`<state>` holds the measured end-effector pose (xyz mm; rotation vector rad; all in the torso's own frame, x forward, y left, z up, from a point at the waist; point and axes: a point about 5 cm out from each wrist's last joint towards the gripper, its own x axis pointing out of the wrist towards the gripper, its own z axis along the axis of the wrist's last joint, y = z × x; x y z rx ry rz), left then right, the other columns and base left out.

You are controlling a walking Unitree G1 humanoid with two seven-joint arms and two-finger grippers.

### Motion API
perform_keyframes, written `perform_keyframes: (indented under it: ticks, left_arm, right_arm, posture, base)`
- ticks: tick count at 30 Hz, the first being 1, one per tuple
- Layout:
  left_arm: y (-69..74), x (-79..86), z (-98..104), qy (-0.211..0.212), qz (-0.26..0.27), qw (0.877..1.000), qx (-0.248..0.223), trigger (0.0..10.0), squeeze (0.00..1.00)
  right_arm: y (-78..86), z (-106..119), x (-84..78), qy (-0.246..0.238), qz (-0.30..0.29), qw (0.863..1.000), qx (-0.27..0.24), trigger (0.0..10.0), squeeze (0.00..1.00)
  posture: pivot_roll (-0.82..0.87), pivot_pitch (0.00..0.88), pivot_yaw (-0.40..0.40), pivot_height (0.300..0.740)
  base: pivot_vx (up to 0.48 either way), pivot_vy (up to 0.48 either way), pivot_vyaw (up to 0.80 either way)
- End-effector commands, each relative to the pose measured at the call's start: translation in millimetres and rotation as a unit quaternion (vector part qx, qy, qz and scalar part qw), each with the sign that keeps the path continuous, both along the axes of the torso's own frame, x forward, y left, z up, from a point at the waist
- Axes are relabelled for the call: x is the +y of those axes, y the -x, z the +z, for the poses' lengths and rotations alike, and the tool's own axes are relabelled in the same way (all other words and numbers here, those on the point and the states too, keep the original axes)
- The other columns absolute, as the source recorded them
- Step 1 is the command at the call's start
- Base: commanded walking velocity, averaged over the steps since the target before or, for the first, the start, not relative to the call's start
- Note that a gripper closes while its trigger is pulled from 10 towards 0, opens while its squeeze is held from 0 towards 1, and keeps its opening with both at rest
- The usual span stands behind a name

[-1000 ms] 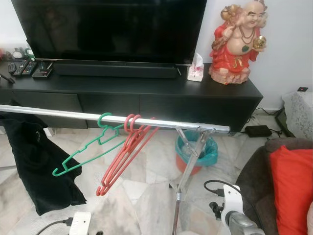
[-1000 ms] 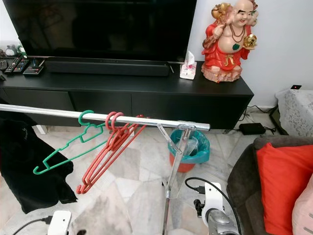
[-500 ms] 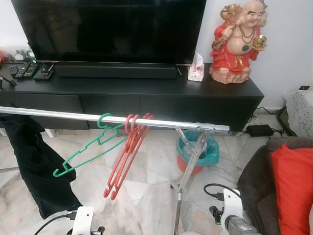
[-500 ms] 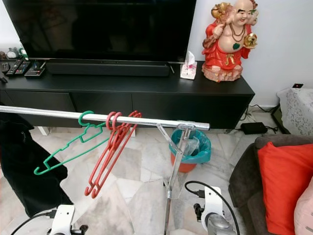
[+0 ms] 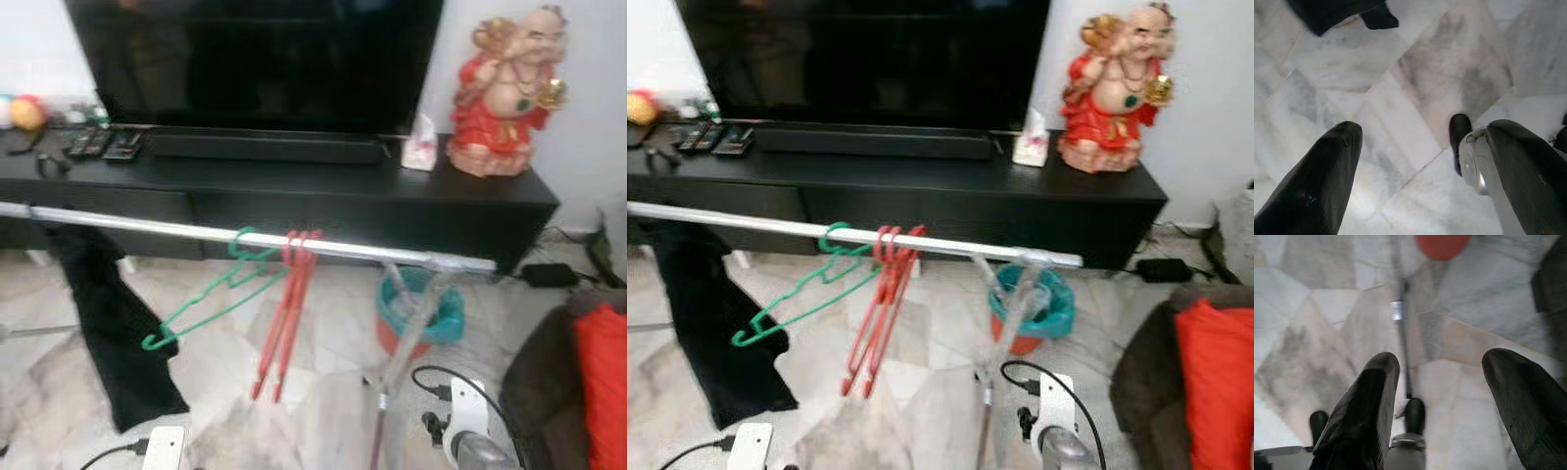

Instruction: Hang hanger

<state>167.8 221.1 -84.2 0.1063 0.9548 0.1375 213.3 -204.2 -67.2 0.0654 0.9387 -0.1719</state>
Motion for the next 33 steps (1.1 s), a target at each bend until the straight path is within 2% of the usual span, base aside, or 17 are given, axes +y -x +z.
perform_keyframes:
  ticks: [1,9,17,24,33]
  left_arm:
    - [-5.5,-3.0,1.5,0.003,0.001,1.0,-0.004,10.0,0.0]
    - [-7.5,-2.3,2.3,0.0,-0.005,1.0,-0.001,10.0,0.0]
    - [-1.7,3.3,0.5,-0.006,-0.016,1.0,0.016,10.0,0.0]
    - [1.5,16.1,1.9,-0.017,-0.024,0.999,0.029,10.0,0.0]
    - [-9.0,14.2,5.6,-0.015,-0.028,0.999,0.027,10.0,0.0]
  right_arm:
    - [-4.3,3.3,-3.0,0.002,-0.008,1.0,-0.012,10.0,0.0]
    - [-8.6,5.2,0.2,-0.003,-0.009,1.0,-0.016,10.0,0.0]
    - [-12.5,6.3,6.6,-0.012,-0.017,1.0,-0.018,10.0,0.0]
    - [-13.7,5.8,15.0,-0.022,-0.022,0.999,-0.021,10.0,0.0]
    - [-14.8,6.9,11.9,-0.02,-0.032,0.999,-0.022,10.0,0.0]
  posture:
    - [0.02,0.0,-0.024,0.74]
    - [0.02,0.0,-0.017,0.74]
    - [0.04,0.0,-0.004,0.74]
    - [0.02,0.0,0.025,0.74]
    - [0.02,0.0,0.017,0.74]
  base:
    - [0.0,0.304,0.0]
    - [0.0,0.302,0.0]
    - [0.0,0.301,0.0]
    - [0.0,0.3,0.0]
    - [0.0,0.3,0.0]
